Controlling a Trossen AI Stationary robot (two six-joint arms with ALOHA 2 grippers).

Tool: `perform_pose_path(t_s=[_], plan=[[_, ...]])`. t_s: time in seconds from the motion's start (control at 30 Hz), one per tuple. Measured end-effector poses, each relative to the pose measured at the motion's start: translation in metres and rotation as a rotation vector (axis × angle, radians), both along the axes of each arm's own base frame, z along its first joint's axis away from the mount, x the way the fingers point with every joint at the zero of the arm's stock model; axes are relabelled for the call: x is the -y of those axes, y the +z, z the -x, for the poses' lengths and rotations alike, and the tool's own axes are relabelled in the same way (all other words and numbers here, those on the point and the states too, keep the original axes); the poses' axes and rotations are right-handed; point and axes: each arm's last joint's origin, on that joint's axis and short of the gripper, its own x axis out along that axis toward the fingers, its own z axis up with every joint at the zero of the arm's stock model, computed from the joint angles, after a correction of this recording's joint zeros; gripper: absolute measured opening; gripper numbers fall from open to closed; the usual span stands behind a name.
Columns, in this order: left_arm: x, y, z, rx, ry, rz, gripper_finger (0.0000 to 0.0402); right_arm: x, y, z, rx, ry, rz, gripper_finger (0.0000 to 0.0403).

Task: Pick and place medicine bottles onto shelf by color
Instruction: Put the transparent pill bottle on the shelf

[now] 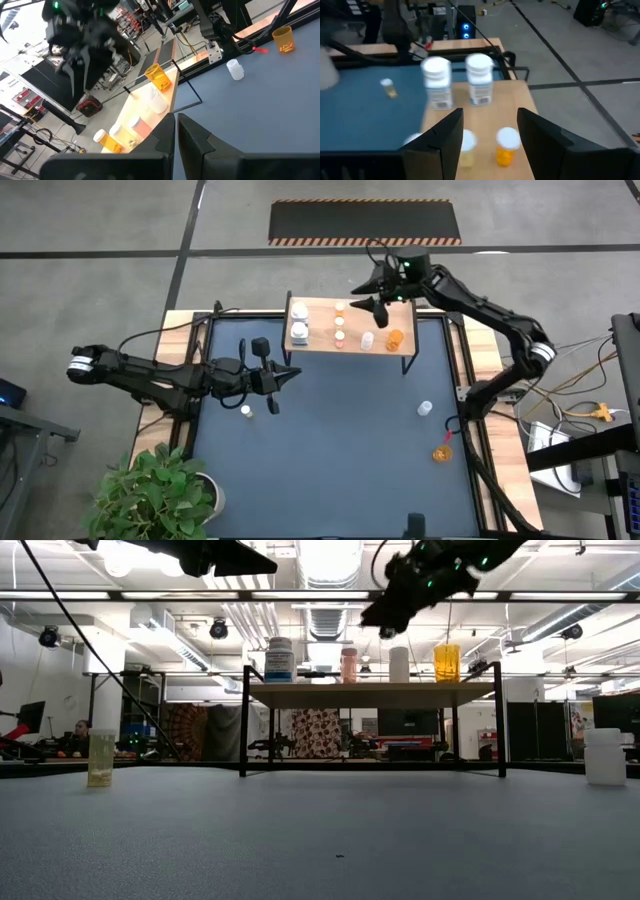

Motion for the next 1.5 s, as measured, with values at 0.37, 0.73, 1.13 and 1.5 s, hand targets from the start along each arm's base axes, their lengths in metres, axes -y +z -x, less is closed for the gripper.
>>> perform_pose_path(t_s=[0.37, 0.73, 1.13, 1.5], plan=[[0.000, 0.000, 0.000, 0.020, 0.007, 0.063, 0.0002, -0.090, 0.022, 0.014, -0.080, 0.185, -0.107, 0.0153], [0.000, -0.002, -0.001, 0.040, 0.018, 0.150, 0.0002, -0.163, 0.006, 0.012, -0.250, 0.314, -0.404, 0.0145], [0.000, -0.002, -0.001, 0.042, 0.018, 0.149, 0.0002, -0.216, -0.048, 0.030, -0.813, -0.027, -0.865, 0.0146], [0.000, -0.002, -0.001, 0.038, 0.017, 0.141, 0.0002, -0.233, -0.094, 0.070, -1.207, -0.576, -0.790, 0.0153]])
